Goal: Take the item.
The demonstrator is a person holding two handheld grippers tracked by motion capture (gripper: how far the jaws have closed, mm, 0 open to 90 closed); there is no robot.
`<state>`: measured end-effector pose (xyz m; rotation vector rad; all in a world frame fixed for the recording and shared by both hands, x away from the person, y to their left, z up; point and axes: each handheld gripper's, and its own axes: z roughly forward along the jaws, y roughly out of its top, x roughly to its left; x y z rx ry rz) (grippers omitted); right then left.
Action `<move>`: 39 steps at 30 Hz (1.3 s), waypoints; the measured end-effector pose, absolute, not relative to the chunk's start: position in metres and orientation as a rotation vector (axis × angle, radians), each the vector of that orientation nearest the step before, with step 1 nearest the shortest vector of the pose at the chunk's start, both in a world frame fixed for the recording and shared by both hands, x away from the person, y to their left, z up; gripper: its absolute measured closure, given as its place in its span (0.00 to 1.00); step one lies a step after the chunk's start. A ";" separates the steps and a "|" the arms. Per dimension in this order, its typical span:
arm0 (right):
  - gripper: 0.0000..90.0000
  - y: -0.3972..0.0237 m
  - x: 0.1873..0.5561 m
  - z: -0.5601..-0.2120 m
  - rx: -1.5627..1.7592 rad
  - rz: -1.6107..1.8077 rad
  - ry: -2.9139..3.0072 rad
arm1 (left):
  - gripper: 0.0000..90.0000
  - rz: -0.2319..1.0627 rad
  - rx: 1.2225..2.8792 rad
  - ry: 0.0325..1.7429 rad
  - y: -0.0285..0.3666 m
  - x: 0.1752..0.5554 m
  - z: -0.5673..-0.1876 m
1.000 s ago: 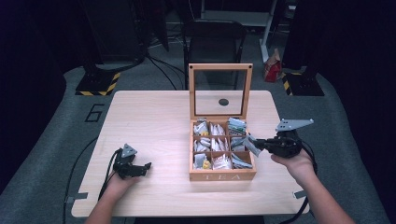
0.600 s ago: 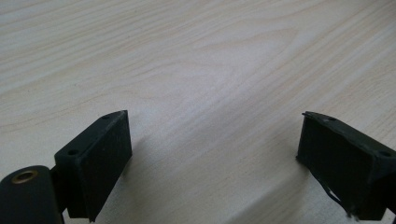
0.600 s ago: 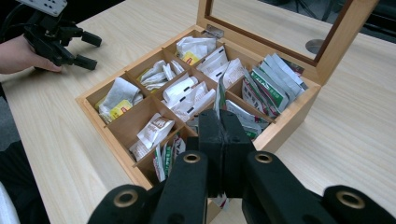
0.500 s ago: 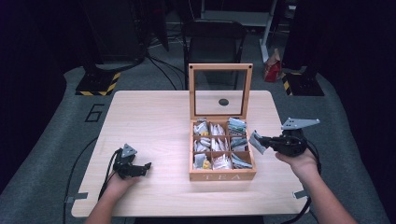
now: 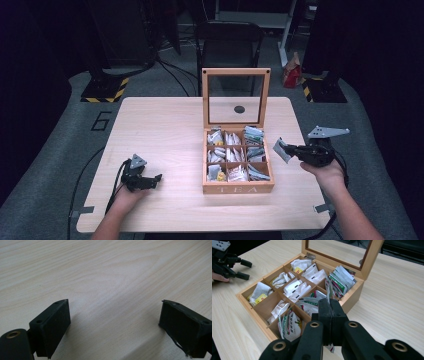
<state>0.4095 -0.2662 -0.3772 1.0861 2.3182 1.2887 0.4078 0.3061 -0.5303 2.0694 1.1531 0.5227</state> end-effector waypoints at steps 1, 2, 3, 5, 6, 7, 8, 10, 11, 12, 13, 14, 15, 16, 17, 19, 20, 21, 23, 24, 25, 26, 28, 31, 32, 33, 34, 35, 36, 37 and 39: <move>0.99 -0.268 0.410 -0.378 1.091 1.288 2.312 | 0.11 0.523 2.069 1.153 0.306 0.408 -0.530; 0.99 -0.269 0.410 -0.379 1.098 1.287 2.306 | 0.11 0.523 2.069 1.153 0.306 0.408 -0.530; 0.99 -0.271 0.410 -0.379 1.106 1.281 2.302 | 0.11 0.523 2.069 1.153 0.306 0.408 -0.530; 0.99 -0.273 0.410 -0.381 1.108 1.276 2.296 | 0.11 0.523 2.069 1.153 0.306 0.408 -0.530; 0.99 -0.274 0.410 -0.381 1.113 1.273 2.291 | 0.11 0.523 2.069 1.153 0.306 0.408 -0.530; 0.99 -0.276 0.411 -0.382 1.118 1.265 2.288 | 0.11 0.523 2.069 1.153 0.306 0.408 -0.530; 0.99 -0.277 0.411 -0.383 1.122 1.265 2.285 | 0.11 0.523 2.070 1.153 0.306 0.408 -0.530; 0.99 -0.280 0.411 -0.385 1.137 1.257 2.273 | 0.11 0.523 2.070 1.153 0.306 0.408 -0.530; 0.99 -0.281 0.411 -0.387 1.138 1.258 2.271 | 0.11 0.523 2.069 1.153 0.306 0.408 -0.530; 0.99 -0.283 0.411 -0.388 1.143 1.249 2.268 | 0.11 0.523 2.069 1.153 0.306 0.408 -0.530; 0.99 -0.284 0.411 -0.389 1.142 1.245 2.267 | 0.11 0.523 2.069 1.152 0.306 0.408 -0.530; 0.99 -0.284 0.411 -0.390 1.150 1.242 2.262 | 0.11 0.523 2.070 1.152 0.306 0.408 -0.530; 0.99 -0.285 0.412 -0.391 1.152 1.237 2.259 | 0.11 0.523 2.070 1.153 0.306 0.408 -0.530; 0.99 -0.285 0.411 -0.391 1.158 1.233 2.256 | 0.11 0.523 2.070 1.152 0.306 0.408 -0.530; 0.99 -0.286 0.411 -0.392 1.156 1.232 2.252 | 0.11 0.523 2.070 1.152 0.306 0.408 -0.530; 0.99 -0.287 0.411 -0.394 1.162 1.228 2.247 | 0.11 0.523 2.070 1.152 0.306 0.408 -0.530; 0.99 -0.287 0.411 -0.394 1.162 1.225 2.242 | 0.11 0.523 2.069 1.153 0.306 0.408 -0.530; 0.99 -0.287 0.411 -0.395 1.168 1.220 2.237 | 0.11 0.523 2.069 1.153 0.306 0.408 -0.530; 0.99 -0.289 0.411 -0.398 1.171 1.216 2.233 | 0.11 0.523 2.069 1.153 0.306 0.408 -0.530; 0.99 -0.289 0.411 -0.399 1.174 1.215 2.232 | 0.11 0.523 2.069 1.153 0.306 0.408 -0.530; 0.99 -0.289 0.411 -0.400 1.181 1.210 2.229 | 0.11 0.523 2.070 1.152 0.306 0.408 -0.530; 0.99 -0.290 0.411 -0.402 1.184 1.205 2.225 | 0.11 0.523 2.069 1.153 0.306 0.408 -0.530; 0.99 -0.290 0.412 -0.405 1.188 1.201 2.224 | 0.11 0.522 2.065 1.154 0.306 0.408 -0.530; 0.99 -0.291 0.413 -0.410 1.200 1.190 2.220 | 0.11 0.522 2.070 1.152 0.306 0.408 -0.530; 0.99 -0.291 0.413 -0.412 1.202 1.185 2.219 | 0.11 0.523 2.070 1.152 0.306 0.408 -0.530; 0.99 -0.291 0.414 -0.413 1.206 1.188 2.221 | 0.11 0.522 2.071 1.152 0.306 0.408 -0.530; 0.99 -0.291 0.414 -0.415 1.215 1.183 2.221 | 0.11 0.523 2.070 1.152 0.306 0.408 -0.530; 0.99 -0.292 0.415 -0.417 1.213 1.179 2.216 | 0.11 0.523 2.070 1.152 0.306 0.408 -0.530; 0.99 -0.291 0.415 -0.419 1.220 1.170 2.218 | 0.11 0.523 2.070 1.152 0.306 0.408 -0.530; 0.99 -0.291 0.415 -0.420 1.219 1.168 2.220 | 0.11 0.523 2.070 1.153 0.306 0.408 -0.530; 0.99 -0.291 0.416 -0.423 1.218 1.159 2.218 | 0.11 0.522 2.070 1.152 0.306 0.408 -0.530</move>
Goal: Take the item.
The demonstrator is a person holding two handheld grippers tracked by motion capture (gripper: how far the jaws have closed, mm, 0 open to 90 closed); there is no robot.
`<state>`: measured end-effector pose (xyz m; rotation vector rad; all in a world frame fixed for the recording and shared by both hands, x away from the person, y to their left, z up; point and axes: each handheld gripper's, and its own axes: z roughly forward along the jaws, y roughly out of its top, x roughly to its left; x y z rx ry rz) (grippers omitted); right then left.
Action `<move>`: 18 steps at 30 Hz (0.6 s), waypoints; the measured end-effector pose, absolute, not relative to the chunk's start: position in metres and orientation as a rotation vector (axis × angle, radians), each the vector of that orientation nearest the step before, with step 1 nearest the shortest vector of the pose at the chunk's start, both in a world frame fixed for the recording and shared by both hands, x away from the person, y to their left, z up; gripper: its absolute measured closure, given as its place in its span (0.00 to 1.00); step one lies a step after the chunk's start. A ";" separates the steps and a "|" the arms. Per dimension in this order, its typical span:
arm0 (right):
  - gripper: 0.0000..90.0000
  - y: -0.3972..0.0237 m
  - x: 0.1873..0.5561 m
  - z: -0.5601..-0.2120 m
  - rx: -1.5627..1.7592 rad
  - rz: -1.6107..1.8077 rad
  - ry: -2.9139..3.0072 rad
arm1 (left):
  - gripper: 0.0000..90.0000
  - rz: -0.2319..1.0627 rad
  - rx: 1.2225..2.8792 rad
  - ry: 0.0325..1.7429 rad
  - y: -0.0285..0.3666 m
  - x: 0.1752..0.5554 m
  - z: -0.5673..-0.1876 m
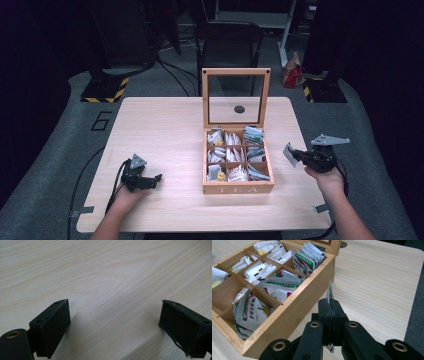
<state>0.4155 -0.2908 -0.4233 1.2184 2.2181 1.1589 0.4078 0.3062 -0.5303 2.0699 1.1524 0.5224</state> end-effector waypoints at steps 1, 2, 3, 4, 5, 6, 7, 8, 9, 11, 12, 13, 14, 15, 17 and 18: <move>0.99 -0.291 0.415 -0.425 1.221 1.152 2.217 | 0.11 0.523 2.069 1.153 0.306 0.408 -0.530; 0.99 -0.291 0.416 -0.427 1.221 1.150 2.214 | 0.11 0.523 2.070 1.152 0.306 0.408 -0.530; 0.99 -0.291 0.415 -0.428 1.228 1.146 2.213 | 0.11 0.523 2.070 1.152 0.306 0.408 -0.530; 0.99 -0.291 0.416 -0.430 1.226 1.141 2.210 | 0.11 0.523 2.070 1.152 0.306 0.408 -0.530; 0.99 -0.291 0.416 -0.431 1.232 1.138 2.210 | 0.11 0.523 2.070 1.152 0.306 0.408 -0.530; 0.99 -0.291 0.416 -0.433 1.234 1.139 2.210 | 0.11 0.523 2.070 1.152 0.306 0.408 -0.530; 0.99 -0.291 0.416 -0.436 1.239 1.139 2.207 | 0.11 0.523 2.070 1.152 0.306 0.408 -0.530; 0.99 -0.291 0.416 -0.437 1.241 1.134 2.207 | 0.11 0.523 2.069 1.153 0.306 0.408 -0.530; 0.99 -0.291 0.416 -0.439 1.244 1.134 2.208 | 0.11 0.523 2.070 1.152 0.306 0.408 -0.530; 0.99 -0.291 0.416 -0.442 1.246 1.125 2.207 | 0.11 0.523 2.070 1.152 0.306 0.408 -0.530; 0.99 -0.291 0.416 -0.444 1.246 1.119 2.206 | 0.11 0.523 2.069 1.153 0.306 0.408 -0.530; 0.99 -0.291 0.416 -0.445 1.241 1.110 2.207 | 0.11 0.523 2.070 1.152 0.306 0.408 -0.530; 0.99 -0.290 0.416 -0.446 1.247 1.103 2.204 | 0.11 0.523 2.069 1.153 0.306 0.408 -0.530; 0.99 -0.290 0.416 -0.448 1.246 1.101 2.207 | 0.11 0.523 2.070 1.152 0.306 0.408 -0.530; 0.99 -0.289 0.416 -0.451 1.240 1.090 2.211 | 0.11 0.523 2.070 1.153 0.306 0.408 -0.530; 0.99 -0.287 0.415 -0.452 1.249 1.084 2.210 | 0.11 0.523 2.070 1.152 0.306 0.408 -0.530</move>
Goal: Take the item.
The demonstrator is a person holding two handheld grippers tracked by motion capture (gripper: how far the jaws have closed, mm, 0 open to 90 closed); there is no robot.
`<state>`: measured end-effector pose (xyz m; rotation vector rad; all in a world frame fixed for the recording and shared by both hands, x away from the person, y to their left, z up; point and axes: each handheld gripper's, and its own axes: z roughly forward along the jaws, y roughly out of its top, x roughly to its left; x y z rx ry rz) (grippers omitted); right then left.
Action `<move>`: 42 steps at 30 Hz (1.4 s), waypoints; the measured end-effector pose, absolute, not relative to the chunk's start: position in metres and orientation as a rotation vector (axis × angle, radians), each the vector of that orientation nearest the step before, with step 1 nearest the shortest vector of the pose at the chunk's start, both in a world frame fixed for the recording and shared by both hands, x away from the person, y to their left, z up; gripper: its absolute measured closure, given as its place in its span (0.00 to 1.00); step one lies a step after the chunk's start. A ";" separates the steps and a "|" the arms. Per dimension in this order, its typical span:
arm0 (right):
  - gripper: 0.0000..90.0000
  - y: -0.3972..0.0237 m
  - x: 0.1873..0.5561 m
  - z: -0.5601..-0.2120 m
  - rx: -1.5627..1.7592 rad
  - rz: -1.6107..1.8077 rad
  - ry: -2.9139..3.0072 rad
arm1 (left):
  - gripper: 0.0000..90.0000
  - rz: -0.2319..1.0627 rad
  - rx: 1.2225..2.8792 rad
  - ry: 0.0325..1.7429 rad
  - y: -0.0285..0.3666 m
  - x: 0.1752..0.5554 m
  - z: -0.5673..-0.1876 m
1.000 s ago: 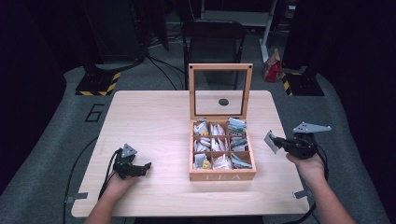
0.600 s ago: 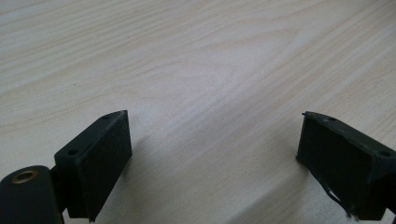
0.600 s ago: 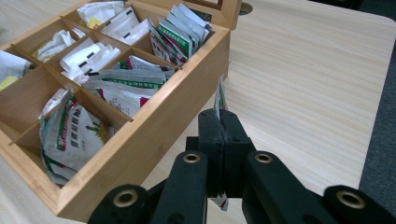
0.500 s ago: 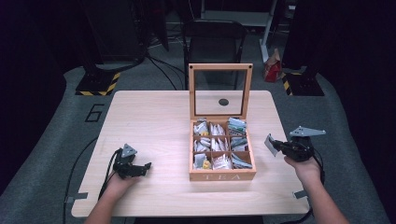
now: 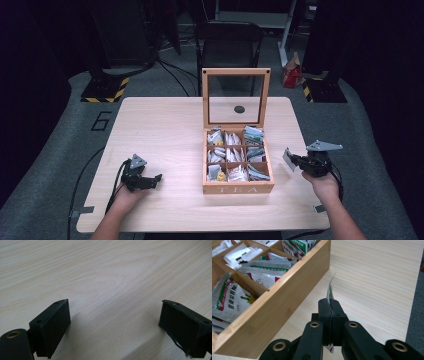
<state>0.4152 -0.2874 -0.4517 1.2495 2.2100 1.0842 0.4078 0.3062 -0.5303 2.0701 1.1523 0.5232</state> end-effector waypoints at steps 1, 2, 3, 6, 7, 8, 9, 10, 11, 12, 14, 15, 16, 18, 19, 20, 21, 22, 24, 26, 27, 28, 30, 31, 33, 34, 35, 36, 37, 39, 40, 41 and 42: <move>0.99 -0.287 0.415 -0.453 1.238 1.072 2.210 | 0.11 0.523 2.070 1.153 0.306 0.408 -0.530; 0.99 -0.286 0.415 -0.454 1.233 1.059 2.213 | 0.11 0.523 2.070 1.152 0.306 0.408 -0.530; 0.99 -0.286 0.415 -0.454 1.235 1.062 2.211 | 0.11 0.524 2.070 1.152 0.306 0.408 -0.530; 0.99 -0.284 0.414 -0.458 1.236 1.050 2.218 | 0.11 0.523 2.070 1.152 0.306 0.408 -0.530; 0.99 -0.283 0.415 -0.459 1.231 1.049 2.209 | 0.11 0.524 2.070 1.152 0.306 0.408 -0.530; 0.99 -0.283 0.414 -0.460 1.235 1.041 2.216 | 0.11 0.523 2.070 1.152 0.306 0.408 -0.530; 0.99 -0.283 0.415 -0.461 1.231 1.043 2.213 | 0.11 0.523 2.071 1.152 0.306 0.408 -0.530; 0.99 -0.282 0.415 -0.462 1.239 1.043 2.210 | 0.11 0.523 2.071 1.152 0.306 0.408 -0.530; 0.99 -0.282 0.414 -0.463 1.240 1.039 2.211 | 0.11 0.523 2.070 1.153 0.306 0.408 -0.530; 0.99 -0.282 0.414 -0.464 1.242 1.038 2.205 | 0.11 0.523 2.070 1.153 0.306 0.408 -0.530; 0.99 -0.282 0.414 -0.465 1.241 1.030 2.206 | 0.11 0.523 2.071 1.152 0.306 0.408 -0.530; 0.99 -0.282 0.414 -0.466 1.238 1.026 2.206 | 0.11 0.523 2.070 1.152 0.306 0.408 -0.530; 0.99 -0.282 0.414 -0.467 1.238 1.024 2.206 | 0.11 0.523 2.070 1.152 0.306 0.408 -0.530; 0.99 -0.281 0.414 -0.468 1.238 1.019 2.214 | 0.11 0.524 2.070 1.152 0.306 0.408 -0.530; 0.99 -0.281 0.414 -0.469 1.240 1.016 2.207 | 0.11 0.524 2.070 1.152 0.306 0.408 -0.530; 0.99 -0.280 0.414 -0.470 1.239 1.020 2.212 | 0.11 0.524 2.071 1.152 0.306 0.408 -0.530; 0.99 -0.281 0.415 -0.471 1.238 1.009 2.211 | 0.11 0.524 2.070 1.153 0.306 0.408 -0.530; 0.99 -0.280 0.414 -0.472 1.247 1.017 2.206 | 0.11 0.523 2.070 1.153 0.306 0.408 -0.530; 0.99 -0.280 0.414 -0.473 1.241 1.015 2.206 | 0.11 0.524 2.070 1.152 0.306 0.408 -0.530; 0.99 -0.279 0.414 -0.474 1.235 1.011 2.211 | 0.11 0.523 2.070 1.152 0.306 0.408 -0.530; 0.99 -0.279 0.414 -0.475 1.226 1.009 2.222 | 0.11 0.523 2.070 1.153 0.306 0.408 -0.530; 0.99 -0.278 0.414 -0.475 1.229 1.015 2.220 | 0.11 0.524 2.070 1.152 0.306 0.408 -0.530; 0.99 -0.277 0.412 -0.477 1.233 1.009 2.223 | 0.11 0.523 2.069 1.153 0.306 0.408 -0.530; 0.99 -0.276 0.412 -0.477 1.233 1.015 2.223 | 0.11 0.523 2.070 1.153 0.306 0.408 -0.530; 0.98 -0.275 0.411 -0.479 1.225 1.007 2.231 | 0.11 0.523 2.070 1.153 0.306 0.408 -0.530; 0.98 -0.274 0.410 -0.480 1.224 1.006 2.238 | 0.11 0.524 2.070 1.152 0.306 0.408 -0.530; 0.98 -0.273 0.410 -0.481 1.218 1.008 2.234 | 0.11 0.523 2.070 1.152 0.306 0.408 -0.530; 0.98 -0.272 0.409 -0.483 1.215 1.000 2.241 | 0.11 0.523 2.070 1.153 0.306 0.408 -0.530; 0.98 -0.271 0.409 -0.485 1.216 0.996 2.249 | 0.11 0.523 2.070 1.153 0.306 0.408 -0.530; 0.97 -0.271 0.409 -0.487 1.218 0.990 2.256 | 0.11 0.523 2.070 1.153 0.306 0.408 -0.530; 0.97 -0.270 0.408 -0.489 1.218 0.986 2.265 | 0.11 0.523 2.070 1.152 0.306 0.408 -0.530; 0.97 -0.270 0.408 -0.490 1.215 0.990 2.264 | 0.11 0.523 2.070 1.153 0.306 0.408 -0.530; 0.97 -0.270 0.408 -0.491 1.221 0.983 2.265 | 0.11 0.524 2.070 1.152 0.306 0.408 -0.530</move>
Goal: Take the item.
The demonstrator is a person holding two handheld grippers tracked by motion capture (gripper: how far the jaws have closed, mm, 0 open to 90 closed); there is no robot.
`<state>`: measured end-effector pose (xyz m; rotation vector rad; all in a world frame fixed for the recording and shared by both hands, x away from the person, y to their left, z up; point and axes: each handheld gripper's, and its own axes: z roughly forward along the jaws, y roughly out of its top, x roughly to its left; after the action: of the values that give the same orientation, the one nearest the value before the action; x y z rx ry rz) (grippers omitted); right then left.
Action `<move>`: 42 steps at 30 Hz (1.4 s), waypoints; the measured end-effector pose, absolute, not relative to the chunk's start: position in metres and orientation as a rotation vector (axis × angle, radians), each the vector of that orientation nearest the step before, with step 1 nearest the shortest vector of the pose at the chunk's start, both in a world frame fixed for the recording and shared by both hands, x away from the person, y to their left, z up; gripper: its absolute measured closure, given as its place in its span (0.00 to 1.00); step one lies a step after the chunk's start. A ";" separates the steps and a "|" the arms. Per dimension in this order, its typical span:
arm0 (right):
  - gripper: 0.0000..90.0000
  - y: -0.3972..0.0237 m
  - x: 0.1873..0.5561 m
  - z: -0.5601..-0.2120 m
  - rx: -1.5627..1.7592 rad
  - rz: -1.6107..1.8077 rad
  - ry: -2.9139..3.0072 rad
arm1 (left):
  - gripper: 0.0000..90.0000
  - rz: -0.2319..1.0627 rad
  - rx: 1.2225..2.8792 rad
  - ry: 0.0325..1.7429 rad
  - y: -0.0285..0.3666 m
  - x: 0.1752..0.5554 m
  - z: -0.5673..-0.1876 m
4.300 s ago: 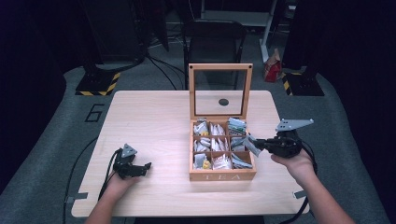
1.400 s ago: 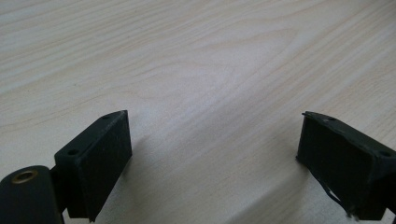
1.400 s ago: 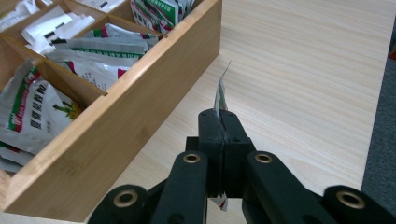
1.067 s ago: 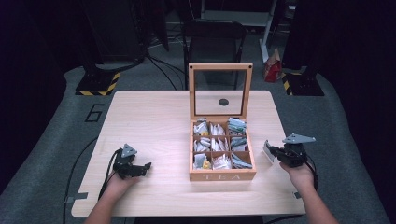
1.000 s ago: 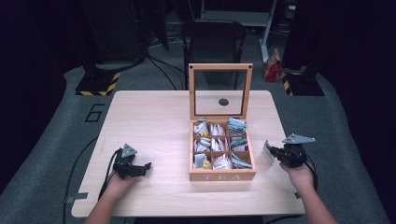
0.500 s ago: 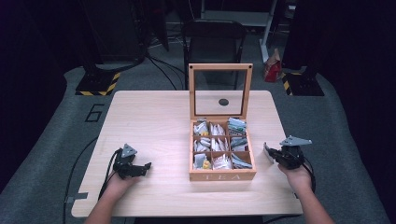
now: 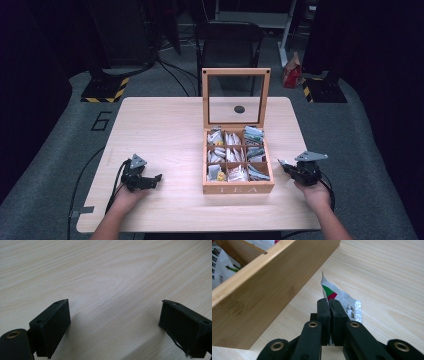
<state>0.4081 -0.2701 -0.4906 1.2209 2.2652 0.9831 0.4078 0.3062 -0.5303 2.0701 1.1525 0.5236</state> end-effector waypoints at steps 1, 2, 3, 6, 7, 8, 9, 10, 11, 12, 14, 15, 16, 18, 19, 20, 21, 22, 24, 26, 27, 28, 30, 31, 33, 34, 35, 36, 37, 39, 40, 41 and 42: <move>0.97 -0.270 0.408 -0.491 1.221 0.986 2.261 | 0.11 0.523 2.070 1.152 0.306 0.408 -0.530; 0.97 -0.269 0.408 -0.491 1.229 0.984 2.273 | 0.11 0.523 2.070 1.152 0.306 0.408 -0.530; 0.97 -0.269 0.408 -0.493 1.225 0.988 2.263 | 0.11 0.523 2.070 1.152 0.306 0.408 -0.530; 0.97 -0.269 0.407 -0.496 1.223 0.978 2.286 | 0.11 0.523 2.070 1.153 0.306 0.408 -0.530; 0.97 -0.269 0.407 -0.496 1.223 0.964 2.282 | 0.11 0.523 2.070 1.152 0.306 0.408 -0.530; 0.96 -0.268 0.407 -0.498 1.223 0.972 2.287 | 0.11 0.523 2.070 1.153 0.306 0.408 -0.530; 0.96 -0.268 0.407 -0.499 1.224 0.974 2.286 | 0.11 0.523 2.070 1.152 0.306 0.408 -0.530; 0.96 -0.268 0.406 -0.500 1.228 0.970 2.287 | 0.11 0.523 2.070 1.152 0.306 0.408 -0.530; 0.96 -0.268 0.407 -0.500 1.219 0.962 2.295 | 0.11 0.523 2.070 1.152 0.306 0.408 -0.530; 0.96 -0.268 0.407 -0.501 1.216 0.965 2.295 | 0.11 0.523 2.070 1.153 0.306 0.408 -0.530; 0.95 -0.266 0.406 -0.502 1.225 0.958 2.304 | 0.11 0.523 2.070 1.152 0.306 0.408 -0.530; 0.95 -0.266 0.407 -0.502 1.213 0.955 2.303 | 0.11 0.523 2.070 1.152 0.306 0.408 -0.530; 0.95 -0.265 0.406 -0.503 1.215 0.955 2.298 | 0.11 0.523 2.070 1.152 0.306 0.408 -0.530; 0.94 -0.264 0.406 -0.504 1.213 0.944 2.316 | 0.11 0.523 2.070 1.152 0.306 0.408 -0.530; 0.94 -0.264 0.406 -0.505 1.202 0.943 2.316 | 0.11 0.523 2.070 1.152 0.306 0.408 -0.530; 0.94 -0.264 0.406 -0.505 1.203 0.939 2.315 | 0.11 0.523 2.070 1.153 0.306 0.408 -0.530; 0.94 -0.264 0.406 -0.505 1.202 0.939 2.315 | 0.11 0.523 2.070 1.153 0.306 0.408 -0.530; 0.94 -0.265 0.407 -0.505 1.198 0.939 2.318 | 0.11 0.523 2.070 1.153 0.306 0.408 -0.530; 0.94 -0.265 0.407 -0.505 1.202 0.946 2.319 | 0.11 0.523 2.070 1.152 0.306 0.408 -0.530; 0.93 -0.264 0.406 -0.505 1.202 0.931 2.325 | 0.11 0.523 2.070 1.152 0.306 0.408 -0.530; 0.93 -0.263 0.405 -0.505 1.206 0.937 2.324 | 0.11 0.523 2.070 1.152 0.306 0.408 -0.530; 0.93 -0.263 0.405 -0.505 1.200 0.923 2.331 | 0.11 0.523 2.070 1.152 0.306 0.408 -0.530; 0.92 -0.263 0.405 -0.506 1.196 0.925 2.332 | 0.11 0.523 2.070 1.153 0.306 0.408 -0.530; 0.91 -0.263 0.405 -0.506 1.201 0.926 2.334 | 0.11 0.523 2.070 1.153 0.306 0.408 -0.530; 0.88 -0.263 0.405 -0.506 1.203 0.924 2.339 | 0.11 0.524 2.070 1.152 0.306 0.408 -0.530; 0.86 -0.263 0.405 -0.506 1.212 0.925 2.337 | 0.11 0.523 2.069 1.153 0.306 0.408 -0.530; 0.83 -0.263 0.406 -0.506 1.201 0.913 2.338 | 0.11 0.523 2.070 1.153 0.306 0.408 -0.530; 0.80 -0.263 0.406 -0.507 1.202 0.909 2.333 | 0.11 0.523 2.069 1.153 0.306 0.408 -0.530; 0.77 -0.263 0.406 -0.507 1.228 0.910 2.333 | 0.11 0.523 2.069 1.153 0.306 0.408 -0.530; 0.69 -0.263 0.406 -0.507 1.239 0.904 2.333 | 0.11 0.523 2.069 1.153 0.306 0.408 -0.530; 0.64 -0.262 0.405 -0.507 1.259 0.904 2.323 | 0.11 0.523 2.070 1.153 0.306 0.408 -0.530; 0.61 -0.262 0.406 -0.506 1.295 0.899 2.301 | 0.11 0.523 2.070 1.152 0.306 0.408 -0.530; 0.58 -0.263 0.406 -0.505 1.289 0.902 2.311 | 0.11 0.523 2.069 1.153 0.306 0.408 -0.530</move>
<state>0.4057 -0.2633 -0.5052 1.2893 2.3105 0.9020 0.4078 0.3061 -0.5303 2.0688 1.1529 0.5231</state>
